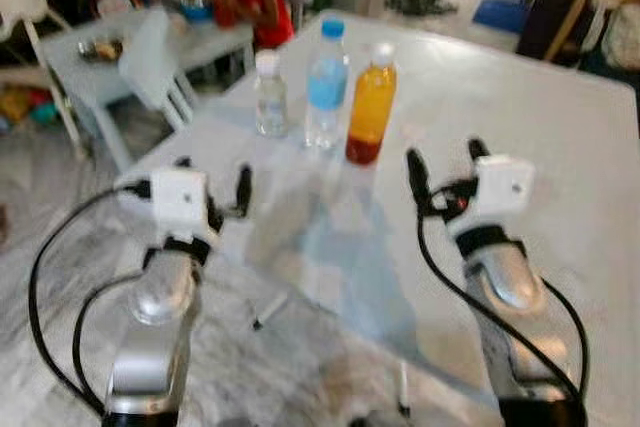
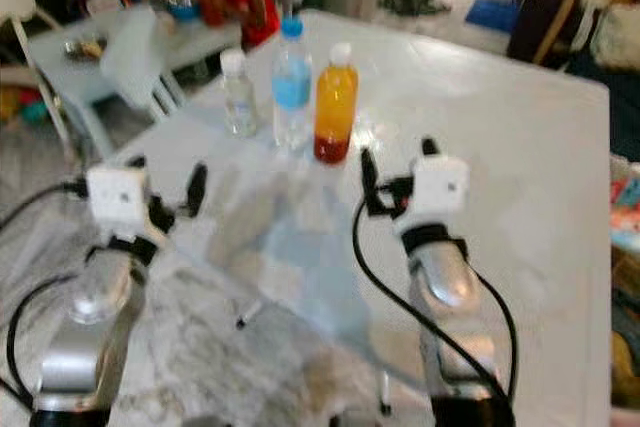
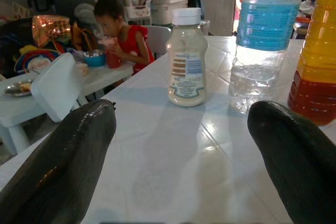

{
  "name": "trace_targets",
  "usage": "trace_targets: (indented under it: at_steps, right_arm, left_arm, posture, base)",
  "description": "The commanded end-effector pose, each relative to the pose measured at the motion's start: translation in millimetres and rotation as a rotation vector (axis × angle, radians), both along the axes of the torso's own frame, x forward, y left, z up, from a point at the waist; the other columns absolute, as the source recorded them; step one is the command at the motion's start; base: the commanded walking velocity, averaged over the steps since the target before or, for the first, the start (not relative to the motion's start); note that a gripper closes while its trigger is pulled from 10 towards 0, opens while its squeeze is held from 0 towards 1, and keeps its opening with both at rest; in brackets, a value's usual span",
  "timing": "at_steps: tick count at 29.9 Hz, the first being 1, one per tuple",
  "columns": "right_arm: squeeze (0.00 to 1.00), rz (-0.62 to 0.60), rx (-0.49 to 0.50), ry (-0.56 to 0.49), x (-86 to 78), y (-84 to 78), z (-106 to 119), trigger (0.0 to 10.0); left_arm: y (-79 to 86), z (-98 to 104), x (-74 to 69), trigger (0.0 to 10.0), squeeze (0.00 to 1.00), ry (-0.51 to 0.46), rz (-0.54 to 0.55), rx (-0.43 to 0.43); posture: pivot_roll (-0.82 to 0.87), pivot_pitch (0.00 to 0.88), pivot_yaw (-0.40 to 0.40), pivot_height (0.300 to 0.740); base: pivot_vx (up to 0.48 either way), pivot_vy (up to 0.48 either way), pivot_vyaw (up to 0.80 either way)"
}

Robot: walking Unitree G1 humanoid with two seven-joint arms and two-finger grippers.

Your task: Restocking fridge

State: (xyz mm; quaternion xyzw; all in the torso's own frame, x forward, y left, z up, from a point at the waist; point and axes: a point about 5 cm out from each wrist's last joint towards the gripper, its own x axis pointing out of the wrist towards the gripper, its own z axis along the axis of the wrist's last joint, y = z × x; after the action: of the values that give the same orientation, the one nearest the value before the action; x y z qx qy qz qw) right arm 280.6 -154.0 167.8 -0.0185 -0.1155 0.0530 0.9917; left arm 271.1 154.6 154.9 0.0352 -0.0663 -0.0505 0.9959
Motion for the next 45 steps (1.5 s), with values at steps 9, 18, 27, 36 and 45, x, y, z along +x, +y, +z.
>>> trace_targets:
  at_steps: [9,18,27,36,45]
  right_arm:
    - [0.00,-0.001,-0.036,-0.075,23.7,-3.7,20.8,10.0]
    - [0.00,0.006,-0.055,-0.116,50.6,-13.2,39.8,10.0]
    - [0.00,-0.017,0.012,-0.059,24.7,-11.1,17.9,10.0]
    - [0.00,-0.044,0.034,0.034,-16.5,-12.6,-10.9,10.0]
    - [0.00,-0.037,0.034,0.049,-19.1,-8.7,-10.7,10.0]
  left_arm:
    - [-2.0,-1.6,-4.6,10.0,0.00,0.006,0.002,-0.004]
    - [4.1,0.4,-5.4,10.0,0.00,0.007,0.049,0.008]
    - [11.2,-7.4,-15.1,10.0,0.00,0.033,0.036,0.008]
    - [17.0,-18.1,-27.1,10.0,0.00,0.074,0.025,0.021]
    - [9.3,-16.0,-21.0,10.0,0.00,0.053,-0.004,0.005]
  posture:
    - [0.07,0.114,-0.024,0.740]
    - [0.09,0.124,-0.026,0.740]
    - [0.08,0.114,-0.016,0.740]
    - [0.05,0.078,-0.008,0.740]
    - [0.04,0.057,-0.015,0.740]
  base:
    - [0.000,0.000,0.00]
    - [0.000,0.000,0.00]
    - [0.030,0.115,0.00]
    - [0.308,0.365,-0.47]
    - [0.367,0.191,-0.36]
